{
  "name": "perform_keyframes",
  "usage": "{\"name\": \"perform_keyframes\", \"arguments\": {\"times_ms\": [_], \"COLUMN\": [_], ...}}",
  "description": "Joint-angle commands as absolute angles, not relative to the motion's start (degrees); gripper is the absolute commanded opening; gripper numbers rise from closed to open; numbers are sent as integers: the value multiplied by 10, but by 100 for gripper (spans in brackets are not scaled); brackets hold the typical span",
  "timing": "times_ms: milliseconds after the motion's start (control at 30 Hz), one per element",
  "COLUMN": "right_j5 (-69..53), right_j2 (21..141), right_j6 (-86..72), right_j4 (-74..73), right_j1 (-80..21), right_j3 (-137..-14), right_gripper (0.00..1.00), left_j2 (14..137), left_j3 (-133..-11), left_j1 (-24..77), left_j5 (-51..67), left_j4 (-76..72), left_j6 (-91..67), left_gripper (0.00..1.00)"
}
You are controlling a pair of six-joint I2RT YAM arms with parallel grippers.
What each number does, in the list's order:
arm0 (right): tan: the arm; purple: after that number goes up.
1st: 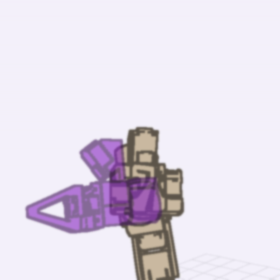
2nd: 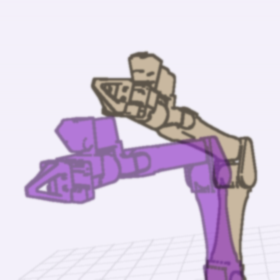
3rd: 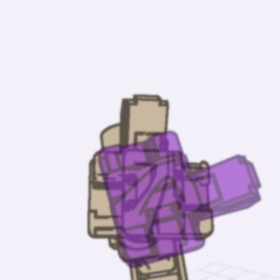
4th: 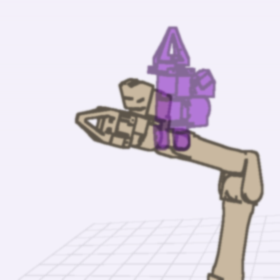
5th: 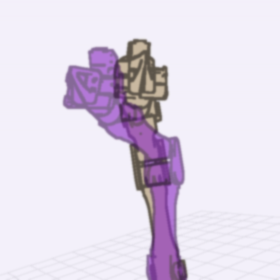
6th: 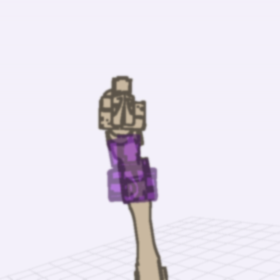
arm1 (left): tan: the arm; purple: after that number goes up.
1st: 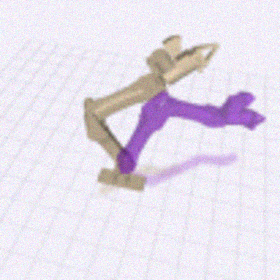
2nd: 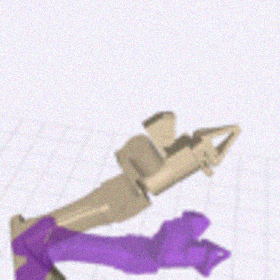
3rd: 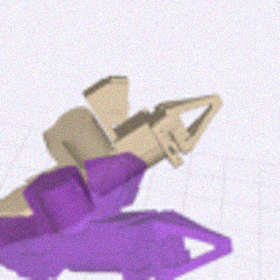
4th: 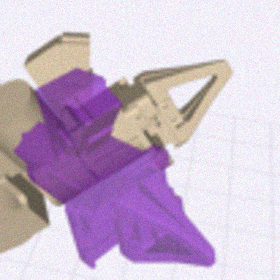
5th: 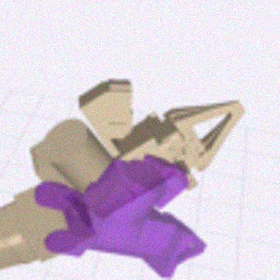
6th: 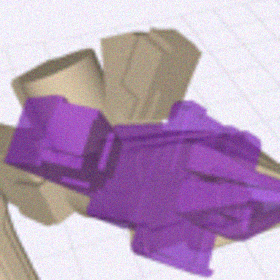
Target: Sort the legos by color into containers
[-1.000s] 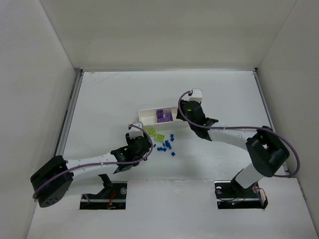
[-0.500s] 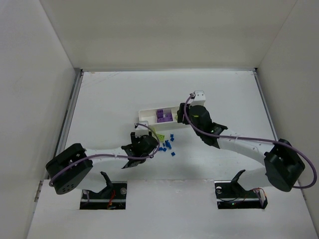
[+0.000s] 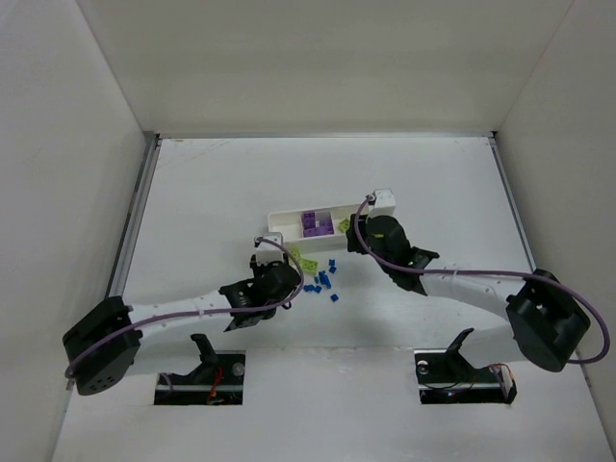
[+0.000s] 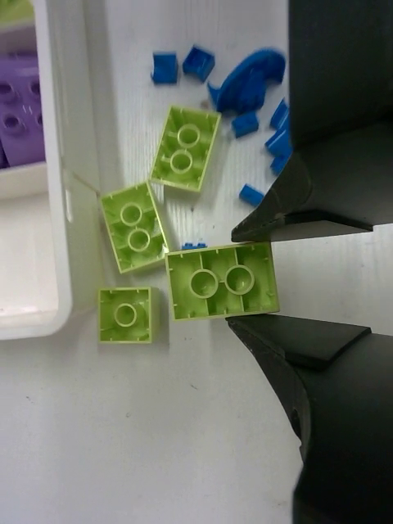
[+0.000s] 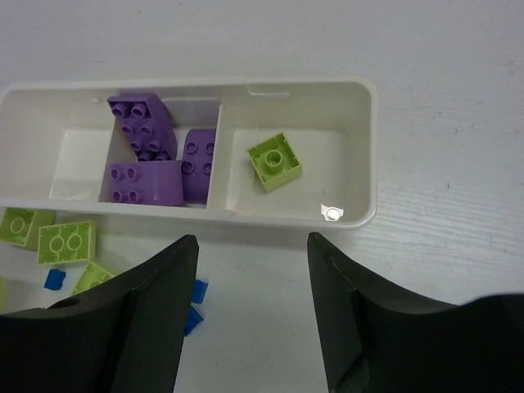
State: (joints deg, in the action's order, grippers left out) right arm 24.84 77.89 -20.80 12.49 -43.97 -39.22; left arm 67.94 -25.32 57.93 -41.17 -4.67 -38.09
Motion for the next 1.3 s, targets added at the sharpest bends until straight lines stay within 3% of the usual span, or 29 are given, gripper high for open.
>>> {"name": "perform_keyframes", "arguments": {"times_ms": [0, 167, 267, 567, 900, 1167, 1267], "right_j5": [243, 263, 263, 263, 262, 262, 261], "right_j2": [756, 728, 697, 635, 624, 618, 622], "right_j6": [-216, -244, -270, -323, -327, -330, -331], "right_j4": [165, 163, 164, 186, 188, 190, 192], "right_j1": [-443, -414, -385, -317, -307, -309, -307], "right_j3": [-387, -370, -351, -299, -294, -291, -291], "right_gripper": [57, 32, 27, 40, 42, 42, 42], "left_j2": [607, 605, 672, 902, 1032, 1036, 1014], "left_j3": [-296, -356, -398, -584, -699, -703, -687], "left_j1": [600, 601, 581, 545, 525, 515, 515], "left_j5": [-444, -413, -351, -219, -194, -191, -190], "left_j4": [50, 19, -76, -180, -173, -172, -170], "left_j6": [-429, -402, -350, -290, -263, -263, -262], "left_gripper": [22, 23, 23, 23, 26, 52, 56]}}
